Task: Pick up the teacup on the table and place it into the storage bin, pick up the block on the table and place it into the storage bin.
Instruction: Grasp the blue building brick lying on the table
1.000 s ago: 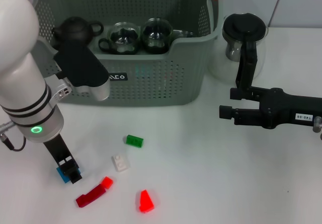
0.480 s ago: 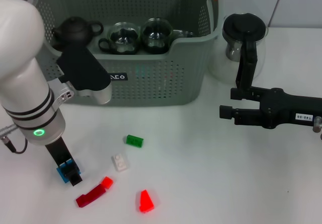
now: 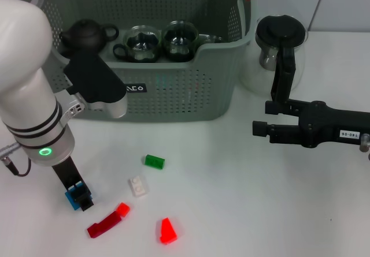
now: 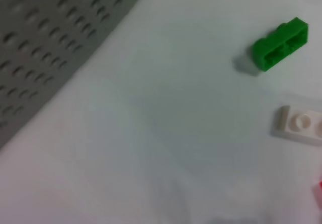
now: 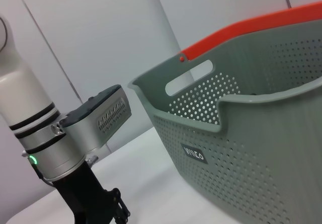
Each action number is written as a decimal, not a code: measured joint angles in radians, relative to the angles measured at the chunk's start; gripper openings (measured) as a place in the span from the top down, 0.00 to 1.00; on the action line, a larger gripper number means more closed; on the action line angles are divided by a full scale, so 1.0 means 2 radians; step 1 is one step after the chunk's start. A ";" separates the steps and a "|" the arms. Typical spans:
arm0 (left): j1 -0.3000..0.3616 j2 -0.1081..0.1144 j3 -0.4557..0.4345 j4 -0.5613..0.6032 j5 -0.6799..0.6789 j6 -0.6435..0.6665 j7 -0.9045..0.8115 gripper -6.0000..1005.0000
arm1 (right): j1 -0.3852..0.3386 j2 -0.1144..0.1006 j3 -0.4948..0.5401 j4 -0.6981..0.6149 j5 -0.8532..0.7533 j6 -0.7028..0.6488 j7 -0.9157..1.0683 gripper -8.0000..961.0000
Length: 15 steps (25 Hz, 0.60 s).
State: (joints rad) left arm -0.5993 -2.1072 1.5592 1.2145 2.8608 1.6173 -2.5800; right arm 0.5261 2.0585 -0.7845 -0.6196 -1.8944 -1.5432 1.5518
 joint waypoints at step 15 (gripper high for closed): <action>-0.006 0.004 -0.002 -0.008 0.000 0.006 -0.011 0.59 | -0.001 0.000 0.003 0.005 0.000 -0.002 -0.003 0.08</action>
State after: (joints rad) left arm -0.6119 -2.0984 1.5546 1.1977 2.8611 1.6293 -2.6030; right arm 0.5245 2.0586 -0.7795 -0.6100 -1.8944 -1.5471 1.5466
